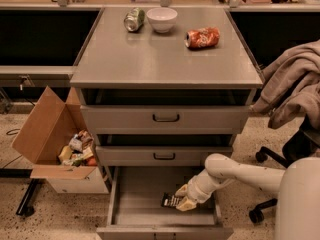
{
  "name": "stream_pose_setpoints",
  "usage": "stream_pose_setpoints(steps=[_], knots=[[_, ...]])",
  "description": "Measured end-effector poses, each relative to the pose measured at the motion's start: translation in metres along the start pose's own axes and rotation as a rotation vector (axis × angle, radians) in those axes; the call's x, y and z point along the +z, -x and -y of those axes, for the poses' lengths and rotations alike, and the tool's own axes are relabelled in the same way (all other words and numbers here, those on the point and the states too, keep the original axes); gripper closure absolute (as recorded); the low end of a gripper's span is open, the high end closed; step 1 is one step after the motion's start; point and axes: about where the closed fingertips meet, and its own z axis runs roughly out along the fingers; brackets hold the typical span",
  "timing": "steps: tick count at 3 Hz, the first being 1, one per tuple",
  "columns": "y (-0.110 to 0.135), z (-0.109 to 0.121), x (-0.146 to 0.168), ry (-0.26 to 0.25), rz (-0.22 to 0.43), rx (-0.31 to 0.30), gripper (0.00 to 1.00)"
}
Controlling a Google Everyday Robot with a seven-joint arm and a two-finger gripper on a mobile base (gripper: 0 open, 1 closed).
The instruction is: Place rxbar chocolate into bottom drawer
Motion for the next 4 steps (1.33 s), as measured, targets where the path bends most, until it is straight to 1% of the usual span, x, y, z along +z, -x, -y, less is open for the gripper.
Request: stream_pose_setpoints(steps=[1,2,4], knots=[[-0.012,0.013,0.022,-0.009,-0.002,0.022,1.0],[-0.028,0.032,0.053,-0.016,0.014,0.054,1.0],[-0.057,0.053,0.094,-0.005,0.047,0.117,1.0]])
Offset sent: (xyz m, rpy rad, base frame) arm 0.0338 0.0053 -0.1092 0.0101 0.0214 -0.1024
